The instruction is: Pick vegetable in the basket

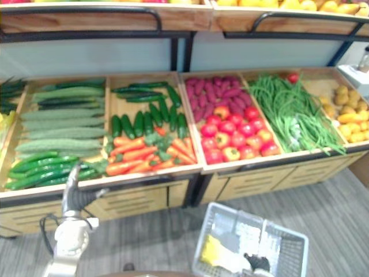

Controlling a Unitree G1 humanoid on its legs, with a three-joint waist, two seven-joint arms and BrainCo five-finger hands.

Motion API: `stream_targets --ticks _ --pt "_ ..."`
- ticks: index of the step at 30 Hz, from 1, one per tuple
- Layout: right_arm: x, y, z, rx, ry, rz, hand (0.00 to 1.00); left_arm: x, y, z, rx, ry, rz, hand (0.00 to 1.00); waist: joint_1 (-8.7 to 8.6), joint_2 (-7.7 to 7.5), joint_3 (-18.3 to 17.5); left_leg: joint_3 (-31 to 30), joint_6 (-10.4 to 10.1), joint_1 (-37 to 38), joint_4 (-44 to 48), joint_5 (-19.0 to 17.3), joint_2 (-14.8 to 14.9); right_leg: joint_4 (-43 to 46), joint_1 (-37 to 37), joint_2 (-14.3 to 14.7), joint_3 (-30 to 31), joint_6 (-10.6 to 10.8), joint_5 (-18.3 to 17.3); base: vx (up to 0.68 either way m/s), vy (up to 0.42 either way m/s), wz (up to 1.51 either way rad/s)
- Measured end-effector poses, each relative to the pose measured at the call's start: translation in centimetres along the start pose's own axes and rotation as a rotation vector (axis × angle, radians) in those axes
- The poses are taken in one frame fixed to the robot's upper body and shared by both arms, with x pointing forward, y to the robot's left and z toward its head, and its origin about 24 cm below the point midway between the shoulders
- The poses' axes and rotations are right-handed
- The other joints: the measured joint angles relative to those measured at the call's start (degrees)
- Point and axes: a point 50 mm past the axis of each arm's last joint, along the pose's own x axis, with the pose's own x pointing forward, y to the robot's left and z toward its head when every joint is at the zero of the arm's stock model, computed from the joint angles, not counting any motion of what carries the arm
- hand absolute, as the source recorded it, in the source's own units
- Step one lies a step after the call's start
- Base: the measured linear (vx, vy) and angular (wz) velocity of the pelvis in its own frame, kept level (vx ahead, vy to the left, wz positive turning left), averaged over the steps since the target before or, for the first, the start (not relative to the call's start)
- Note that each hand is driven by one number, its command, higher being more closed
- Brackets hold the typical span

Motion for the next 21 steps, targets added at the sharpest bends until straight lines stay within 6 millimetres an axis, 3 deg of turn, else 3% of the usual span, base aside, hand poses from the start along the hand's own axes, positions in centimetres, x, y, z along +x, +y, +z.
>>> stream_targets --ticks 10,21 --pt "0.3 -0.4 0.4 -0.045 -0.005 -0.004 1.00 2.7 2.0 1.0 0.223 -0.149 0.009 0.00 -0.09 1.03 -0.62 0.29 0.06 0.05 -0.01 0.05 0.06 0.11 -0.30 0.03 0.64 -0.02 -0.02 0.00 0.005 -0.01" --pt "0.6 -0.6 1.7 -0.061 -0.043 -0.008 1.00 5.2 2.2 -2.3 0.431 -0.064 -0.069 0.00 -0.47 1.09 -0.23 3.13 -0.09 -0.45 0.09 -0.12 0.26 1.03 -3.33 0.12 3.87 0.48 0.31 0.00 0.015 -0.13"
